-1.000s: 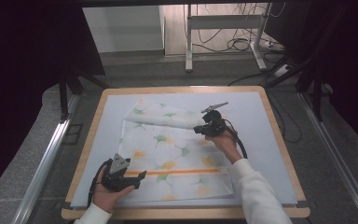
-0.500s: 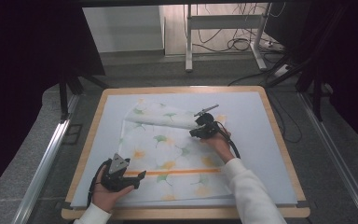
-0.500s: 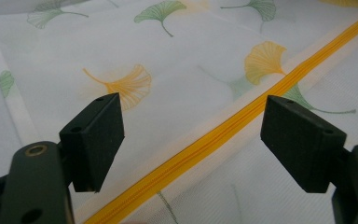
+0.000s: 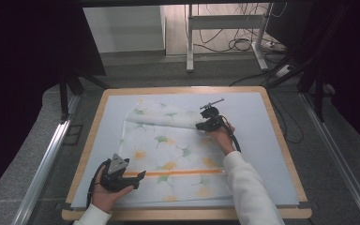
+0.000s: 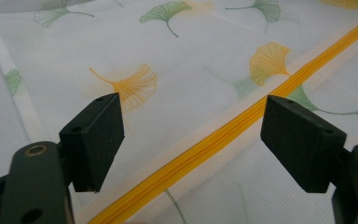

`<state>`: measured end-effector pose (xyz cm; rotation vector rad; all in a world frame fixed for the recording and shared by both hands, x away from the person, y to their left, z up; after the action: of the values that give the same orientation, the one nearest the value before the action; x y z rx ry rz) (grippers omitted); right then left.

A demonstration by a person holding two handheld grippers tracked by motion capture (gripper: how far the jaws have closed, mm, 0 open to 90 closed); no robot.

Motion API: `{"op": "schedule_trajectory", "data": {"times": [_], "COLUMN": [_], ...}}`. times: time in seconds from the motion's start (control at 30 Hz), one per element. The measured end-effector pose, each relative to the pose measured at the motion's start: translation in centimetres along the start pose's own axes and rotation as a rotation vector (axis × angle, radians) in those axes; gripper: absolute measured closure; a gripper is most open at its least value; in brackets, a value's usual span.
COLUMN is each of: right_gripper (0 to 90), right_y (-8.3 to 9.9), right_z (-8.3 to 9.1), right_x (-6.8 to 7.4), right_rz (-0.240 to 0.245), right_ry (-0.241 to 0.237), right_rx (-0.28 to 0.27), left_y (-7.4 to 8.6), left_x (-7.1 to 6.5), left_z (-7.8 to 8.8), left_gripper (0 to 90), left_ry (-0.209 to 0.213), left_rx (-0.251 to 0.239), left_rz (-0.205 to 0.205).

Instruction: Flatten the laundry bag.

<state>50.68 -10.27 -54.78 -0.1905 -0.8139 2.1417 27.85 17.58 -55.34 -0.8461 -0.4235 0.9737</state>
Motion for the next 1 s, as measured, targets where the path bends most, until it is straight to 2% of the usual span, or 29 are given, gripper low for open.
{"op": "schedule_trajectory", "data": {"times": [0.2, 0.27, 0.4, 0.5, 0.67, 0.73, 0.83, 1.0], "right_gripper": [88.9, 88.9, 88.9, 88.9, 88.9, 88.9, 88.9, 88.9], "right_y": [-0.8, -0.9, -1.5, -1.8, -2.3, -2.2, -1.7, -1.1], "right_z": [-0.4, -0.5, -0.6, -0.7, -0.9, -0.8, -0.4, -0.5], "right_x": [-1.1, -1.1, -1.2, -1.4, -2.1, -1.7, -0.5, 1.1], "right_rz": [-0.03, -0.03, -0.009, -0.011, -0.045, -0.04, 0.002, 0.031], "right_ry": [0.02, 0.021, 0.045, 0.05, 0.045, 0.03, 0.009, -0.039], "right_rx": [-0.008, -0.008, -0.005, -0.004, -0.011, -0.014, -0.011, 0.008], "left_y": [0.0, -0.1, 0.0, 0.0, 0.0, 0.0, 0.0, -0.1], "left_x": [0.3, 0.2, 0.1, 0.0, 0.3, 0.4, 0.3, 0.0], "left_z": [0.1, 0.2, 0.2, 0.2, 0.2, 0.1, 0.0, 0.1], "left_gripper": [21.1, 21.1, 21.0, 21.0, 21.0, 21.1, 21.0, 21.1], "left_ry": [0.008, 0.022, 0.027, 0.025, 0.023, 0.025, 0.026, 0.028], "left_rx": [-0.005, -0.012, -0.008, -0.009, -0.007, -0.005, -0.005, -0.007], "left_rz": [0.013, 0.023, 0.02, 0.019, 0.02, 0.019, 0.017, 0.01]}}
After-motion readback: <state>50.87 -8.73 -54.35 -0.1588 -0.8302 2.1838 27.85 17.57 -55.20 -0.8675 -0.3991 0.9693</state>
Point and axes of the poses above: each handheld gripper's, and its own axes: z roughly backward along the jaws, y roughly out of its underside, x roughly to its left, the point moved 5 cm from there along -z, roughly forward along the jaws, and after that the axes turned 1 degree about z, right-handed, at the moved point
